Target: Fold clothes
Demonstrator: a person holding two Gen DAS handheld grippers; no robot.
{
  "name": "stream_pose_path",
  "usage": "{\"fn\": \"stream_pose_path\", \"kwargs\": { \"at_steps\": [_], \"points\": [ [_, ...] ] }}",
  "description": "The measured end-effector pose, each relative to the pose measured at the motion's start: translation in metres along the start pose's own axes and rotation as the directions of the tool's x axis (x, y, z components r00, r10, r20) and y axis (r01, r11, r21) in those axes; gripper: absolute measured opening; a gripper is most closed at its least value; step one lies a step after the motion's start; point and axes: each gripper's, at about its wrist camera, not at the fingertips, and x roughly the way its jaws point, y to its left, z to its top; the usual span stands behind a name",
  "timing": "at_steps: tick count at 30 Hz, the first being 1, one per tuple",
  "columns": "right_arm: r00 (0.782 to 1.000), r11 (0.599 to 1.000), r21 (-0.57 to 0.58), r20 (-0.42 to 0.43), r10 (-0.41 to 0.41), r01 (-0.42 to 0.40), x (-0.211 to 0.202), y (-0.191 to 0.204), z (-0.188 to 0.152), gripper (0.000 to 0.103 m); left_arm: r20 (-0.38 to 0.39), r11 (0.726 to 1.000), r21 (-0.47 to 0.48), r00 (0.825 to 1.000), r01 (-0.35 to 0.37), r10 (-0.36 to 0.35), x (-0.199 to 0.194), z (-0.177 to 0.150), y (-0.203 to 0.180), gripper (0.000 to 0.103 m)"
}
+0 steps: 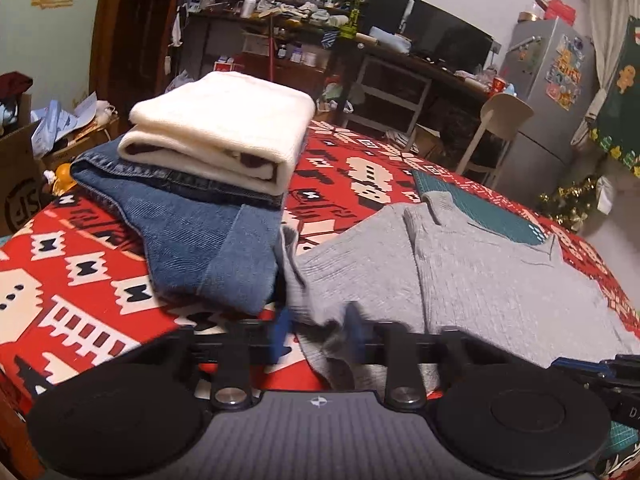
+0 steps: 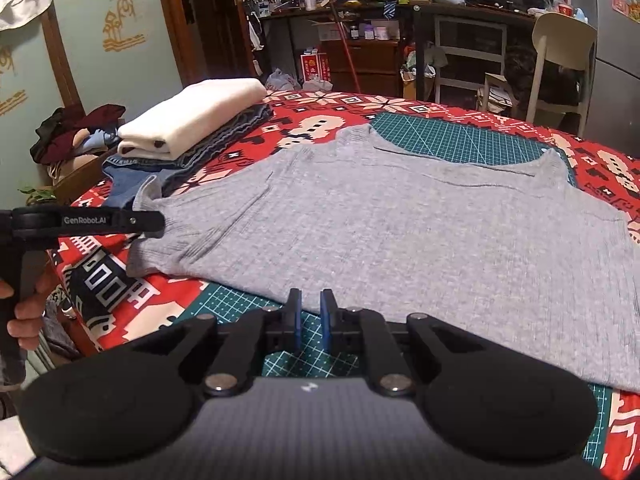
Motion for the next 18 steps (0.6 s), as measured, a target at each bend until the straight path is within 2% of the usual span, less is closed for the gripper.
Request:
{"fn": "stream_pose_path", "kwargs": {
  "at_steps": [4,8,13,18],
  "points": [
    [1.000,1.000,0.028,0.016,-0.007,0.006,-0.004,-0.007,0.003,0.011,0.057,0.997,0.070,0.997,0.043,-0.047,-0.016,0.009,-0.021,0.008],
    [0.999,0.997,0.071,0.039,-0.026,0.024,-0.011,-0.021,0.007,0.011,0.091,0.982,0.151,0.988,0.112,-0.127,-0.026,0.025,-0.054,0.008],
    [0.994,0.988,0.142,0.077,-0.079,0.067,-0.030,-0.051,0.009,0.012,0.075,0.957,0.214,0.974,0.193,-0.213,-0.014,0.041,-0.104,0.008],
    [0.986,0.971,0.213,0.100,-0.134,0.110,-0.052,-0.086,0.003,0.012,0.035,0.922,0.285,0.959,0.262,-0.283,0.007,0.043,-0.156,0.008]
  ]
}}
